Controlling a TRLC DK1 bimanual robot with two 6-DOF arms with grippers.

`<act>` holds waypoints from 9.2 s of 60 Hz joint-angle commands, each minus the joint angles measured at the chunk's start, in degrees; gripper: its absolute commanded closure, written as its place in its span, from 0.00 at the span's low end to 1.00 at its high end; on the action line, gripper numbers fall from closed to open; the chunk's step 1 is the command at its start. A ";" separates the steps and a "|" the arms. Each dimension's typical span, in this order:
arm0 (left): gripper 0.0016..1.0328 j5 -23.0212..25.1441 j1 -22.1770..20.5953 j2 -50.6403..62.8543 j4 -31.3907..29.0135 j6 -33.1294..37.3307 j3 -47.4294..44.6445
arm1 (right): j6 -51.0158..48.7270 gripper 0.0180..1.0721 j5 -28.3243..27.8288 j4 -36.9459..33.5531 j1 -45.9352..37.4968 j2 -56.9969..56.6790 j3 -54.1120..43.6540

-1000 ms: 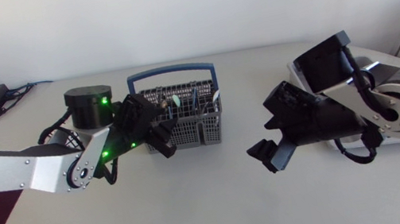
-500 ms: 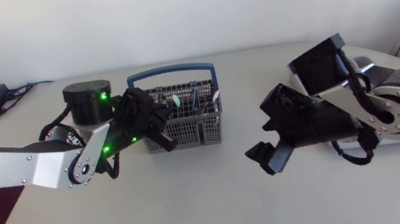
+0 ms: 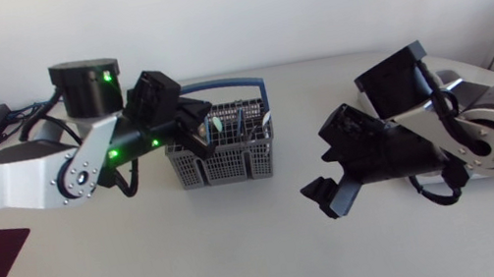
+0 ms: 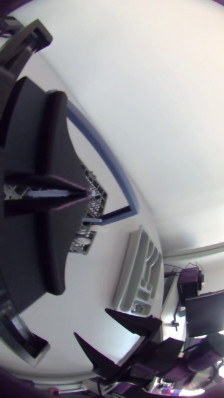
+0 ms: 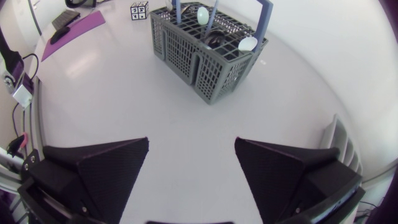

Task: Transfer all utensils from the basket to the drawer tray.

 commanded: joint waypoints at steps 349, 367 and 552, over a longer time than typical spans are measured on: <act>0.97 -11.90 -9.53 -2.23 -10.23 -8.14 13.98 | 1.61 0.05 -9.20 -14.49 -32.03 13.02 15.81; 0.97 -9.61 -10.67 -11.46 -19.72 -13.59 17.84 | 1.61 0.05 -11.74 -15.10 -25.79 5.20 15.20; 0.40 -15.50 -13.48 7.78 -38.27 -12.27 24.61 | -2.69 0.94 -7.88 -12.03 -45.65 28.93 22.67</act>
